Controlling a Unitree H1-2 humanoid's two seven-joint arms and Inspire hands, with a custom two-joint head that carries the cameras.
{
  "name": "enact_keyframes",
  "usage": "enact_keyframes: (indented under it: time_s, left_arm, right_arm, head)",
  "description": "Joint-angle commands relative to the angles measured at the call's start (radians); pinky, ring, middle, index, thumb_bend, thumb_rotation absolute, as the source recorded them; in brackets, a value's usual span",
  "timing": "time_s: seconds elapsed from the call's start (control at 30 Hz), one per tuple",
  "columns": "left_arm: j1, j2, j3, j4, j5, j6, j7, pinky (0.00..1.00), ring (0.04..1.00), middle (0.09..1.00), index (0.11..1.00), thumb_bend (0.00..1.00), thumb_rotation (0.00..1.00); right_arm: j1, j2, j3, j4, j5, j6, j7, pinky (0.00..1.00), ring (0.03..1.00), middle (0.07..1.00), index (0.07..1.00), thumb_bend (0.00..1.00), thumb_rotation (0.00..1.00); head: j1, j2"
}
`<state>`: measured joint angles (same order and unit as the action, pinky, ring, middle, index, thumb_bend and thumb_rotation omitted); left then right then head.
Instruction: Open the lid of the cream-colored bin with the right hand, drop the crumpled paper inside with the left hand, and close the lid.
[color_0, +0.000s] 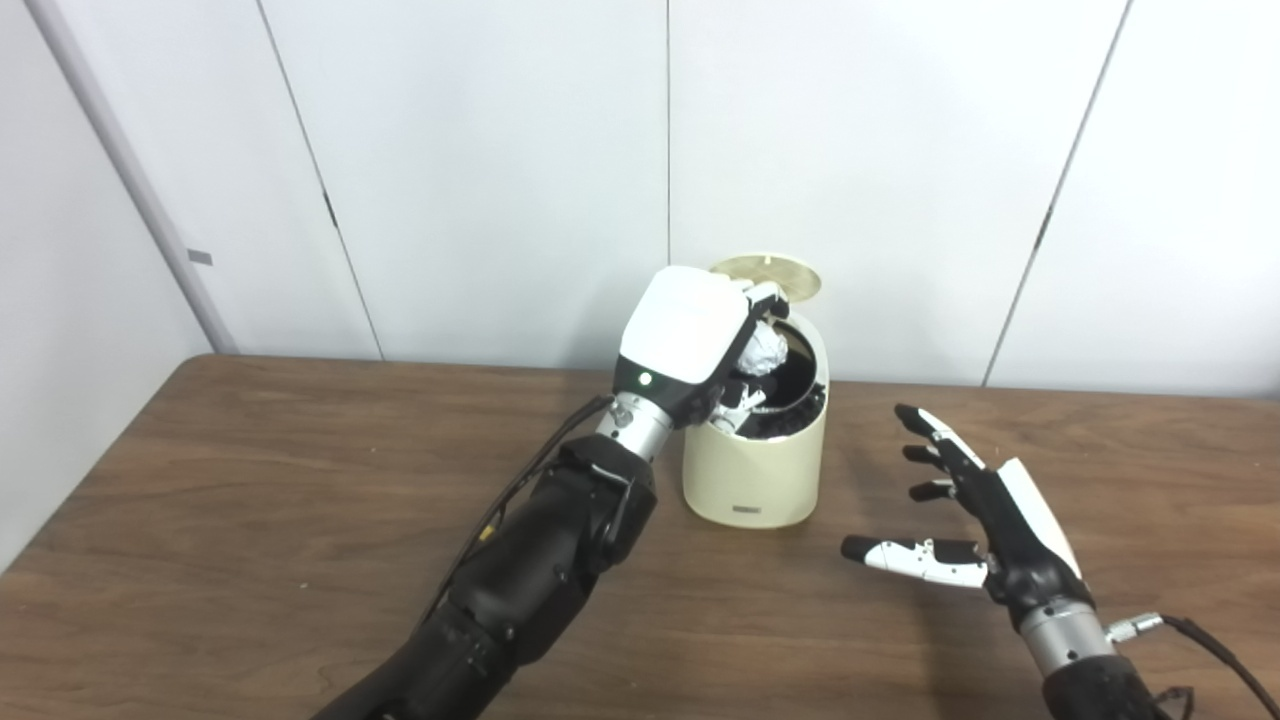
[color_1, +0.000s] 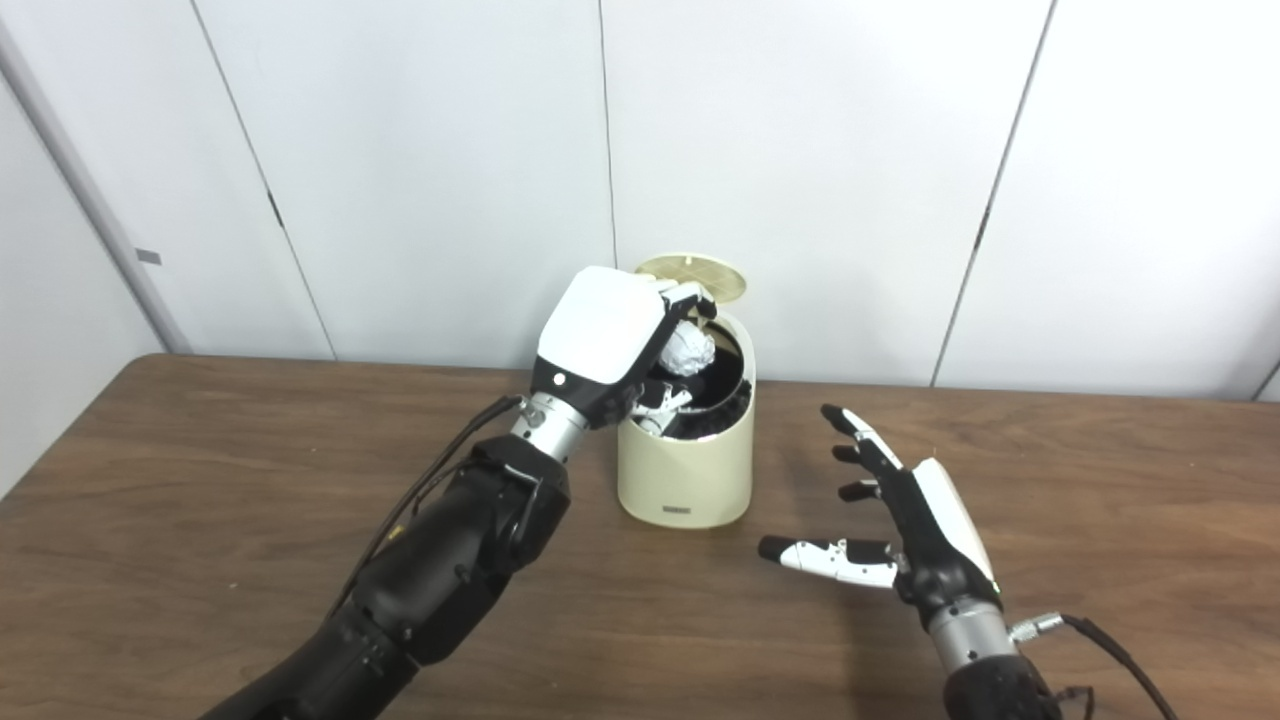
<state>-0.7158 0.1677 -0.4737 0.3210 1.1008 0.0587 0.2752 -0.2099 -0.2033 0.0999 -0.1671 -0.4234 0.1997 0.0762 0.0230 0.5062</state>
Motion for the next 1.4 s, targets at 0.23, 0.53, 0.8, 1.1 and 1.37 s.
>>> enact_keyframes:
  time_s: [0.23,0.53,0.8,1.1,1.37]
  left_arm:
    - [-0.015,0.030,-0.001,-0.051,0.006,-0.007,-0.013,0.48,0.540,0.584,0.649,0.92,0.38]
    - [-0.017,0.037,0.002,-0.077,0.008,-0.001,-0.043,0.52,0.574,0.598,0.664,0.87,0.41]
    - [-0.019,0.039,0.004,-0.077,0.009,-0.004,-0.039,0.51,0.570,0.592,0.660,0.86,0.38]
    - [0.080,-0.032,0.137,-0.143,-0.272,-0.137,0.022,0.38,0.469,0.497,0.532,0.56,0.05]
    - [0.240,-0.072,0.271,-0.294,-0.433,-0.250,0.080,0.41,0.512,0.491,0.504,0.51,0.00]
  right_arm:
    - [-0.036,-0.005,-0.003,-0.026,-0.002,-0.022,-0.010,0.68,0.851,0.921,0.906,0.82,0.32]
    - [-0.036,-0.006,-0.006,-0.023,0.009,-0.021,-0.005,0.67,0.857,0.926,0.911,0.83,0.33]
    - [-0.036,-0.007,-0.005,-0.021,0.008,-0.026,-0.008,0.69,0.861,0.928,0.912,0.83,0.34]
    - [-0.057,0.009,-0.028,0.011,0.014,-0.122,-0.085,0.68,0.809,0.876,0.861,0.75,0.35]
    - [-0.134,-0.016,-0.051,0.038,0.012,-0.126,-0.096,0.71,0.807,0.857,0.843,0.71,0.43]
  head:
    - [0.002,0.002]
    - [0.006,0.001]
    - [0.010,0.002]
    - [-0.001,-0.008]
    - [-0.002,-0.016]
